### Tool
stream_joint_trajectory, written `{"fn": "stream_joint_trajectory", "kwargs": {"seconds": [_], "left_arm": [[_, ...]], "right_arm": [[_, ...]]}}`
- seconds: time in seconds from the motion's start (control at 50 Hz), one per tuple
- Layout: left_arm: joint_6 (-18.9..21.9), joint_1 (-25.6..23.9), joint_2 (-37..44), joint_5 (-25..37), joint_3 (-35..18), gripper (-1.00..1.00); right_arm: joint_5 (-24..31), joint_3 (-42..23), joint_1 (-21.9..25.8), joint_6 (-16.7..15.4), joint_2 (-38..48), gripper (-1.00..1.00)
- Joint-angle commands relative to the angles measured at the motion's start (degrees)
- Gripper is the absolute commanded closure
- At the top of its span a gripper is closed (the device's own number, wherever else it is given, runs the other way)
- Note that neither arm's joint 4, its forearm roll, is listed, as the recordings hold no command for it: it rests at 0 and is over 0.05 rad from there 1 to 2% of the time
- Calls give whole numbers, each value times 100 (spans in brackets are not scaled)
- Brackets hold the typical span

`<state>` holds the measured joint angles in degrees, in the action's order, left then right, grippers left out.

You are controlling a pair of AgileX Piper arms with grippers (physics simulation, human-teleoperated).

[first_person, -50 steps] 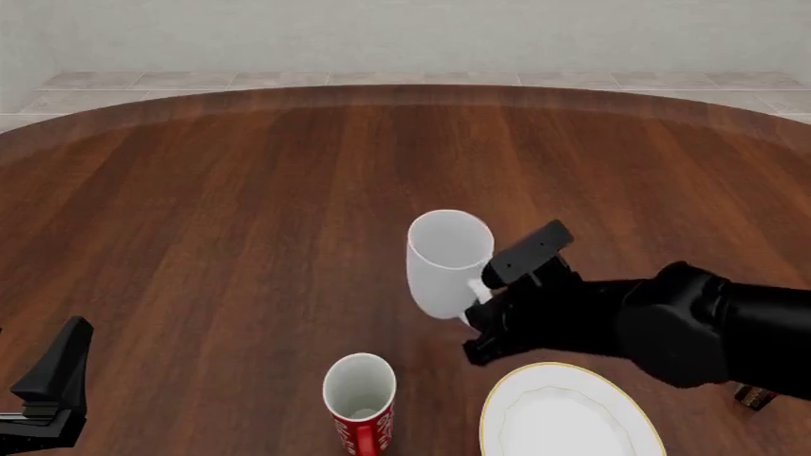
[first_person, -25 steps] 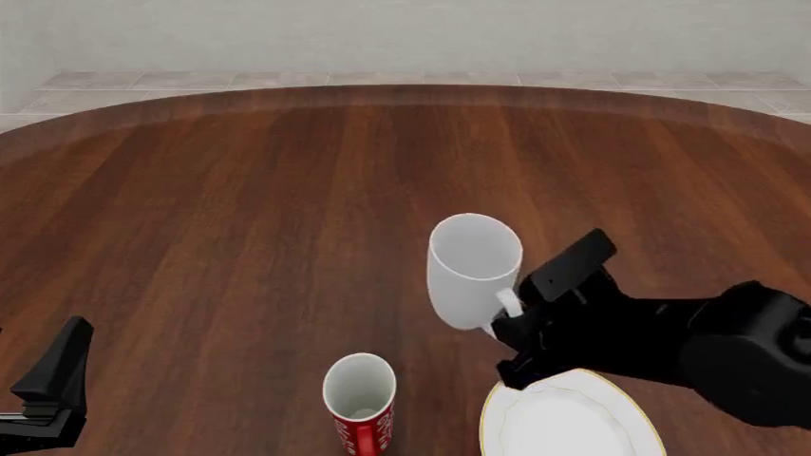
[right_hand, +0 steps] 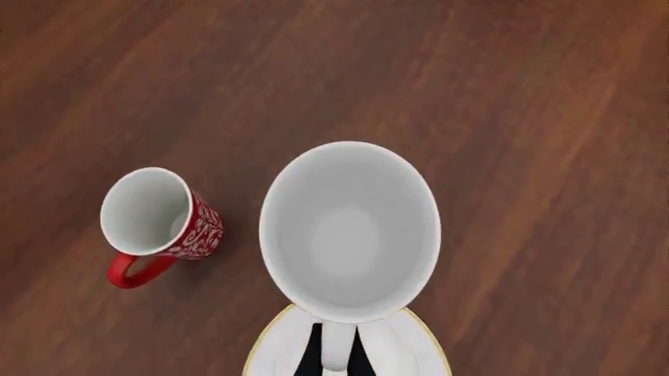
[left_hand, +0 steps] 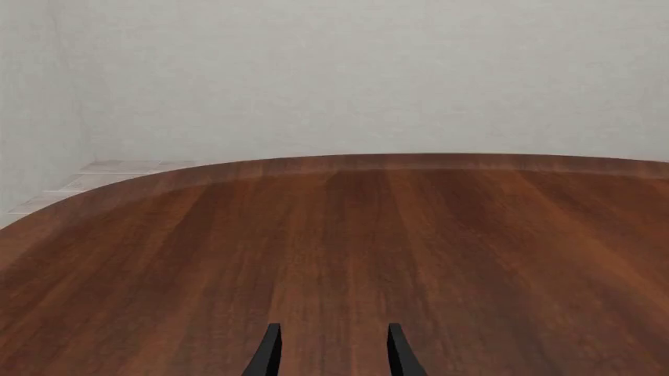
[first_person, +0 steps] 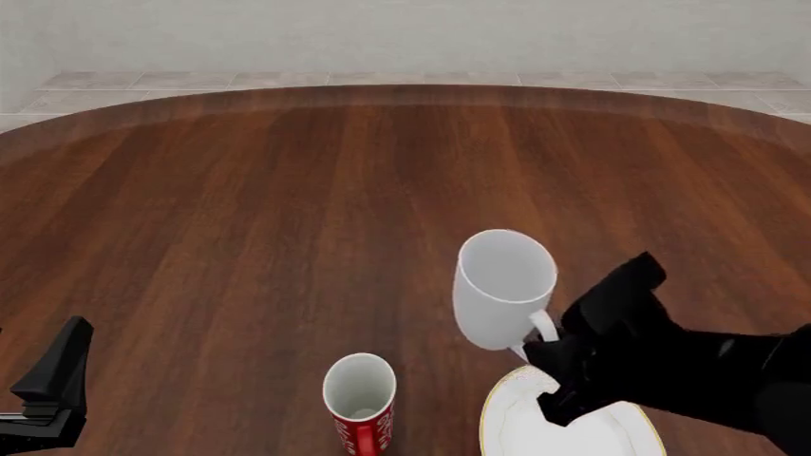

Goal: Put the white mug on the plate.

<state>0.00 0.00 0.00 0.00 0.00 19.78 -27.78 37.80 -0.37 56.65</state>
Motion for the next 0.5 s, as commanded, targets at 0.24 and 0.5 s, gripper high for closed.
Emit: {"fn": "stream_joint_trajectory", "kwargs": {"seconds": [0.24, 0.5], "left_arm": [[0, 0, 0, 0, 0, -100], [0, 0, 0, 0, 0, -100]], "right_arm": [[360, 376, -52, 38, -736, 100], [682, 650, -174, -41, -1314, 100]]}}
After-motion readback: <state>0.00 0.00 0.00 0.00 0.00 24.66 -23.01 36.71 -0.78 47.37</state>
